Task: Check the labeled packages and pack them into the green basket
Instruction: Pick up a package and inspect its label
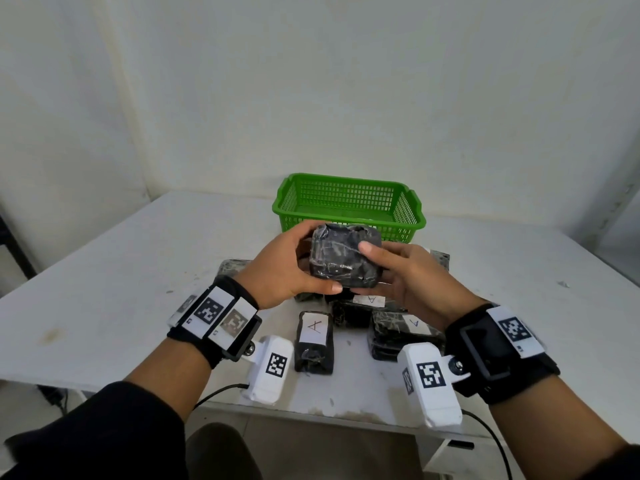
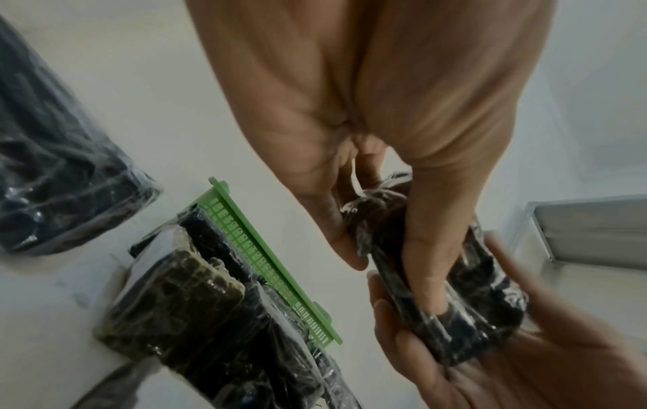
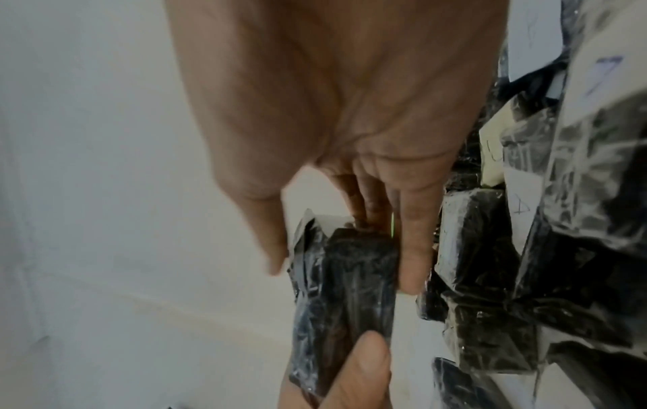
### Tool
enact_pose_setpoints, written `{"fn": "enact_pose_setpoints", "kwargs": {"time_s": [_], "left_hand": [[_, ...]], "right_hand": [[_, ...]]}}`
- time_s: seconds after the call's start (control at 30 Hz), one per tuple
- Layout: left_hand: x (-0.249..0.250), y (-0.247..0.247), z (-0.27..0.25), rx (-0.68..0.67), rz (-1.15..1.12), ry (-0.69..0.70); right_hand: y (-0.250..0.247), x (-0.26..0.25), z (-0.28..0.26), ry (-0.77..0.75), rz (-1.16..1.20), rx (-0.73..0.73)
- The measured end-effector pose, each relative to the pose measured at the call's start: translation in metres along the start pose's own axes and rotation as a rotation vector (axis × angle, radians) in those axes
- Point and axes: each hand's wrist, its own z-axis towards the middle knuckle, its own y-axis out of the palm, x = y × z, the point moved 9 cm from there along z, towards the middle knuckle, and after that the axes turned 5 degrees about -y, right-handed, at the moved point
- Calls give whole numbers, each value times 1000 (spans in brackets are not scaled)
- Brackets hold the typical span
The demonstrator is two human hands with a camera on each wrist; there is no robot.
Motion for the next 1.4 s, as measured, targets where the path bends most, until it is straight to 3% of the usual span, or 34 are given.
{"fn": "enact_pose_setpoints", "kwargs": {"time_s": [0.13,0.2,0.3,0.47,0.67,0.9,1.17,1.3,1.4], "left_hand": [[-4,11,-2,-49,-45,-51],[-6,17,-3,-56,-177,-104],[-11,8,-1,85,-297,-123],[-13,-2,2,176,-127,-70],[-8,5,-3,100,-126,-60],[-6,-4,-4,136,-64,-39],[-8,-5,-2,127,19,-10],[-5,-10,-2,170,110,34],[-2,-12,-4,188,108,63]], "right_hand": [[-10,-3,3,-75,4,96],[-15,-7,5,-106,-39,134],[-16,-9,4,-114,-98,143],[-12,-9,3,-90,-113,116],[-15,-11,6,-135,-183,163],[-11,-11,5,-134,-218,103],[-17,-14,4,-215,-296,147],[-20,-4,6,-139,-343,95],[-17,6,6,-29,-223,58]]}}
